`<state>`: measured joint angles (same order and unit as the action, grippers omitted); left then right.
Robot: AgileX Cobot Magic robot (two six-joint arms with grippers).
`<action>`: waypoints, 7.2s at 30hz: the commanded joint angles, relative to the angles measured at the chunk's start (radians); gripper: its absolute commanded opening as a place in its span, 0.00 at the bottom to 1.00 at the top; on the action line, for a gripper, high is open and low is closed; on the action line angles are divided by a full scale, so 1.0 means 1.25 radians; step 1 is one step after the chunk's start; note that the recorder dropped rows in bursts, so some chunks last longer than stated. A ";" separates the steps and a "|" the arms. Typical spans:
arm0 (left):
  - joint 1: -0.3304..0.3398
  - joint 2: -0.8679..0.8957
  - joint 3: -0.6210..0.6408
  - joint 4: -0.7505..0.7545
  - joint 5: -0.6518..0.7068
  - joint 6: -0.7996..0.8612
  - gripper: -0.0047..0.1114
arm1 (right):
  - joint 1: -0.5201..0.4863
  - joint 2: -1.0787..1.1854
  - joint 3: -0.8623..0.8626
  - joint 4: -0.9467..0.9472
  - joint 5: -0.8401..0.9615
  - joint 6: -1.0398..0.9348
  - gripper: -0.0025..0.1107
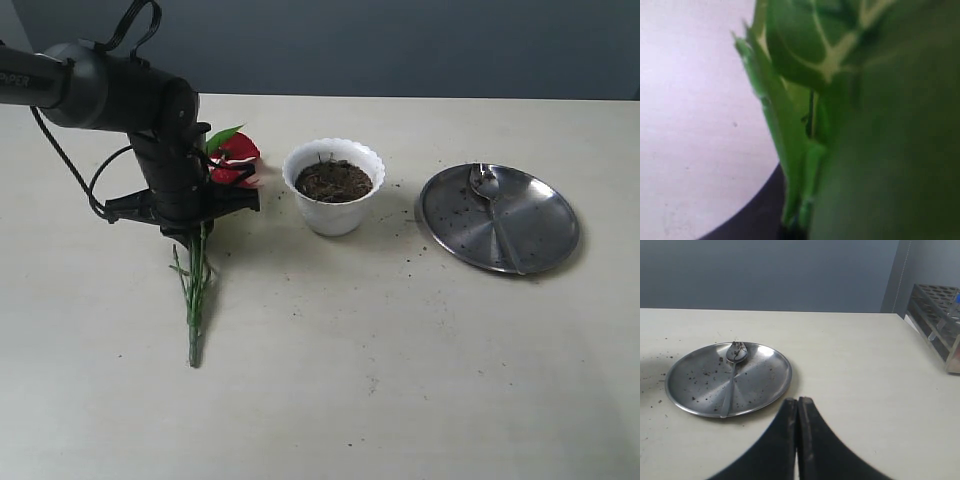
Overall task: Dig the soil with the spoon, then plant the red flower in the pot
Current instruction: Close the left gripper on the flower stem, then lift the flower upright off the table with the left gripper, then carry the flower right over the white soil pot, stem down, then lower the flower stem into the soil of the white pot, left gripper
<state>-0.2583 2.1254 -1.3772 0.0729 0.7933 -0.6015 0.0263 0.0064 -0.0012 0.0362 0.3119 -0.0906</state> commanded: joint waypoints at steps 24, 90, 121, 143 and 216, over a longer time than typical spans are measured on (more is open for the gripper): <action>-0.001 -0.214 0.010 0.000 -0.193 0.085 0.05 | -0.002 -0.005 0.001 -0.001 -0.006 -0.002 0.02; 0.158 -0.234 0.092 0.908 -1.497 -0.286 0.04 | -0.002 -0.005 0.001 -0.001 -0.006 -0.002 0.02; 0.158 -0.225 0.086 0.913 -1.586 -0.346 0.04 | -0.002 -0.005 0.001 -0.001 -0.006 -0.002 0.02; 0.156 -0.136 0.095 0.927 -1.612 -0.287 0.04 | -0.002 -0.005 0.001 -0.001 -0.006 -0.002 0.02; 0.078 -0.022 -0.106 0.978 -1.612 -0.288 0.04 | -0.002 -0.005 0.001 -0.001 -0.006 -0.002 0.02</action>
<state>-0.1553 2.0658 -1.4834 1.3105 -1.2120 -0.9679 0.0263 0.0064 -0.0012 0.0362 0.3119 -0.0906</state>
